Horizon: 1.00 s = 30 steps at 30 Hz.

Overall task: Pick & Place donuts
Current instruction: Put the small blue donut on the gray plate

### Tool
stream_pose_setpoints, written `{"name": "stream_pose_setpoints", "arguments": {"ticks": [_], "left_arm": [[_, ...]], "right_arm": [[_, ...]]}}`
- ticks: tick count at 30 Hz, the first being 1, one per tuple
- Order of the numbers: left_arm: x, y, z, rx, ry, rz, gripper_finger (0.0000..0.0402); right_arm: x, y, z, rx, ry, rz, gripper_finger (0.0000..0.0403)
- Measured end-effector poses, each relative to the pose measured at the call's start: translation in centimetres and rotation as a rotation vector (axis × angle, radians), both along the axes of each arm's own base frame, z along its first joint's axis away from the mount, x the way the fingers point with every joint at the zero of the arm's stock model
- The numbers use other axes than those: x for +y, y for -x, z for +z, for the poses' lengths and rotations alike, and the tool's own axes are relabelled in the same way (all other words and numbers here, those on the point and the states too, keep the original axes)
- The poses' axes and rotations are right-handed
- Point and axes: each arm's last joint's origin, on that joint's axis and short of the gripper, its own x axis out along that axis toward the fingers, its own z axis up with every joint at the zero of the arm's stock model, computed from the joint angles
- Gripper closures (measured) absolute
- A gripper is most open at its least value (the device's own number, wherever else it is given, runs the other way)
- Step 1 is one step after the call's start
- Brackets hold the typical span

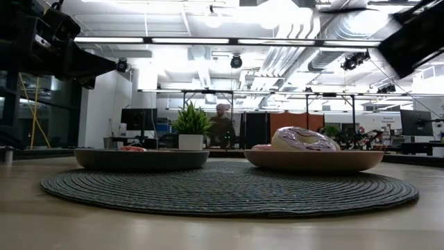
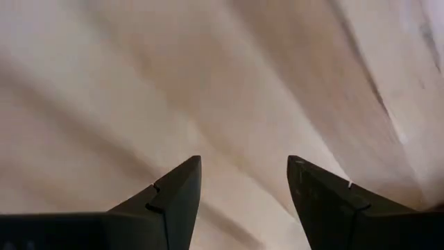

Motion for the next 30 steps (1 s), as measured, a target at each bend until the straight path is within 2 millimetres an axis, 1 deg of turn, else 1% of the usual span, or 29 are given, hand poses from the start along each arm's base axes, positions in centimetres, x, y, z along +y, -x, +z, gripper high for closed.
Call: {"name": "stream_pose_setpoints", "arguments": {"ticks": [4, 8, 14, 20, 24, 30], "left_arm": [[0.0, 0.0, 0.0, 0.0, 0.0, 0.0, 0.0399], [0.0, 0.0, 0.0, 0.0, 0.0, 0.0, 0.0399], [0.0, 0.0, 0.0, 0.0, 0.0, 0.0, 0.0399], [0.0, 0.0, 0.0, 0.0, 0.0, 0.0, 0.0399], [0.0, 0.0, 0.0, 0.0, 0.0, 0.0, 0.0399], [0.0, 0.0, 0.0, 0.0, 0.0, 0.0, 0.0399]], "right_arm": [[-0.5, -1.3, -0.7, -0.02, 0.065, -0.149, 0.0199], [-0.7, -1.4, -1.1, 0.019, 0.075, -0.204, 0.0199], [-1.0, 0.1, -0.6, 0.19, 0.124, -0.221, 0.0199], [-0.6, 2.1, -0.2, 0.32, 0.209, -0.248, 0.0198], [-0.3, 3.1, -0.7, 0.372, 0.209, -0.263, 0.0199], [0.1, 4.1, -1.3, 0.413, 0.202, -0.261, 0.0199]]}}
